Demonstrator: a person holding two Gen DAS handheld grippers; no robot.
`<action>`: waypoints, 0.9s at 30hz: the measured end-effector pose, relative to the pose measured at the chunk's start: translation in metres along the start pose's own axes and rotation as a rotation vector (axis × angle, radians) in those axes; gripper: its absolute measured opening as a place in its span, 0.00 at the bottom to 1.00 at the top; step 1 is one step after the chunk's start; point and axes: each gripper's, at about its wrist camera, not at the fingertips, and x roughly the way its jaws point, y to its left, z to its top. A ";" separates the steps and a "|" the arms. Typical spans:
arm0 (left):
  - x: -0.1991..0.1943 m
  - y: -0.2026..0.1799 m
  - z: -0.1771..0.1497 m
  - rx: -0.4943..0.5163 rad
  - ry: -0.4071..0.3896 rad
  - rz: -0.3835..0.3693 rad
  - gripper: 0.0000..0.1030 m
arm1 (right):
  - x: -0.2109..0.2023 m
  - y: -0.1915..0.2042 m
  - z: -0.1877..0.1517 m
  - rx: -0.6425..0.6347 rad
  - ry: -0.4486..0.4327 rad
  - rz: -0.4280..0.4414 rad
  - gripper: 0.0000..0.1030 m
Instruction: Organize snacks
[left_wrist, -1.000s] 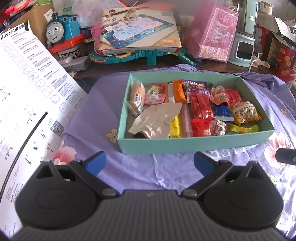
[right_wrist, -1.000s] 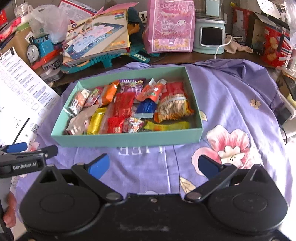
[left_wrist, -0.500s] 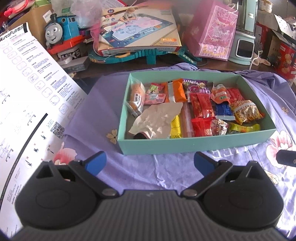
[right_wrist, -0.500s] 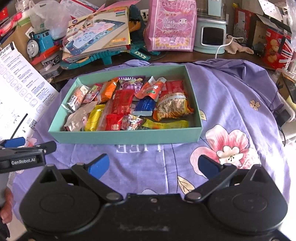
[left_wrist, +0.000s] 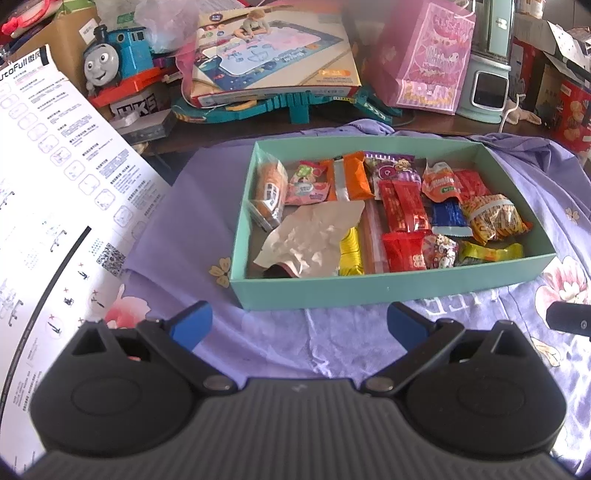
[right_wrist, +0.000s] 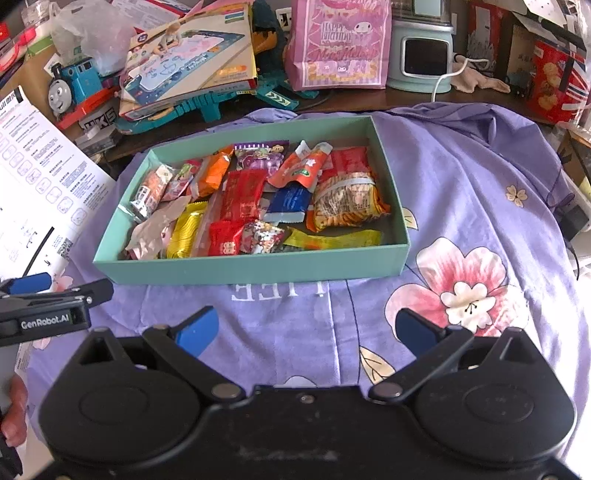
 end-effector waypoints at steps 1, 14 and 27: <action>0.001 0.000 0.000 0.001 0.002 0.000 1.00 | 0.001 0.000 0.000 -0.001 0.001 0.001 1.00; 0.010 -0.002 -0.001 0.001 0.013 -0.001 1.00 | 0.011 0.001 -0.003 0.015 0.019 -0.004 1.00; 0.005 0.005 -0.001 -0.011 0.005 0.003 1.00 | 0.009 0.006 -0.001 -0.017 0.006 -0.017 1.00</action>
